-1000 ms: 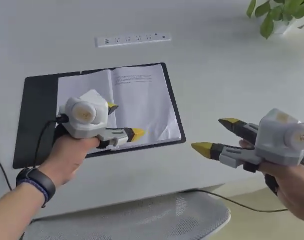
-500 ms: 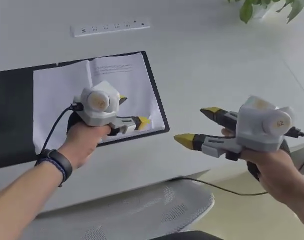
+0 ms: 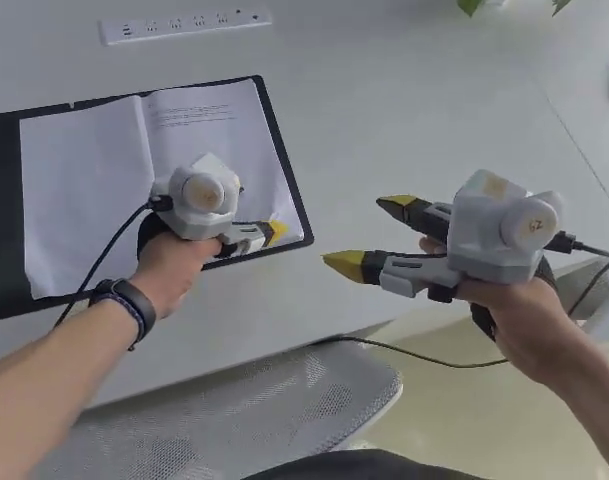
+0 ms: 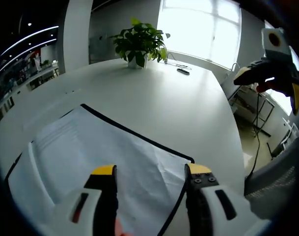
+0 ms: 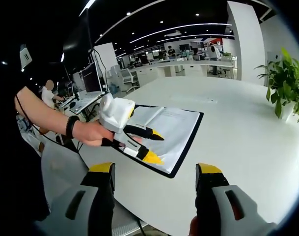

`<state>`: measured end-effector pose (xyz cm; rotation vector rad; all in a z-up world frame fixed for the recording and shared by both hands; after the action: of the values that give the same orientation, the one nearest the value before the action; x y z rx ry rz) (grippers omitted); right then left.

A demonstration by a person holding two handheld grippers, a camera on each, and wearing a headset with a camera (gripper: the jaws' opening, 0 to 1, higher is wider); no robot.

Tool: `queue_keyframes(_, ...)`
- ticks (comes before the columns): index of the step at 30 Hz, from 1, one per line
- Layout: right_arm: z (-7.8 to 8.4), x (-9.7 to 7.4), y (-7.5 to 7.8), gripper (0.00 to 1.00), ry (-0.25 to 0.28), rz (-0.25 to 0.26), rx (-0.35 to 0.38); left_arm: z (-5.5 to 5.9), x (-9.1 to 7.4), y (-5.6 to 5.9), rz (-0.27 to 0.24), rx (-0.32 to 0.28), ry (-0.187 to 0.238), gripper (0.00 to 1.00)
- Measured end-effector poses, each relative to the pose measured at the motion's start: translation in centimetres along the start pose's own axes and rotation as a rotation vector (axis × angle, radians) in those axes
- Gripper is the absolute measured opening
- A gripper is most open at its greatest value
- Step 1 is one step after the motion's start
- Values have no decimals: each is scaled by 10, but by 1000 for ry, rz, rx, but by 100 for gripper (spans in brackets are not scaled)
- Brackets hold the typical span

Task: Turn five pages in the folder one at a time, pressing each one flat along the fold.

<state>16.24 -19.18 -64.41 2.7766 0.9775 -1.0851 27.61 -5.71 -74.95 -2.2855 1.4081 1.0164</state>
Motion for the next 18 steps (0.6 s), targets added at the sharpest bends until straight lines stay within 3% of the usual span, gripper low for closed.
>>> queue_keyframes(3,0,2,2,65,0,-2,7,1,5,1,-5,9,-8,56)
queue_keyframes(8,0,5,3,64,-3,-7,8,9,9,4,-33,92,-37,56)
queue_keyframes(18,5,15,-1,63,-9,-32,24,10,8,2,-48,107,-25,54)
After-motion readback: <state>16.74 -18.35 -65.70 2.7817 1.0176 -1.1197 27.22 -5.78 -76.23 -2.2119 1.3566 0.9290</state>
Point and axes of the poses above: the centre of the closed fingertips' face, and the gripper's own axes: x roughly forward along the fingers, y roughly to its right, z roughly out of its underside, the point moved 6 cm from there along -x, roughly backward along the fingers, and after that the axes turned 6 degrees about -y, right-handed, at the moved point
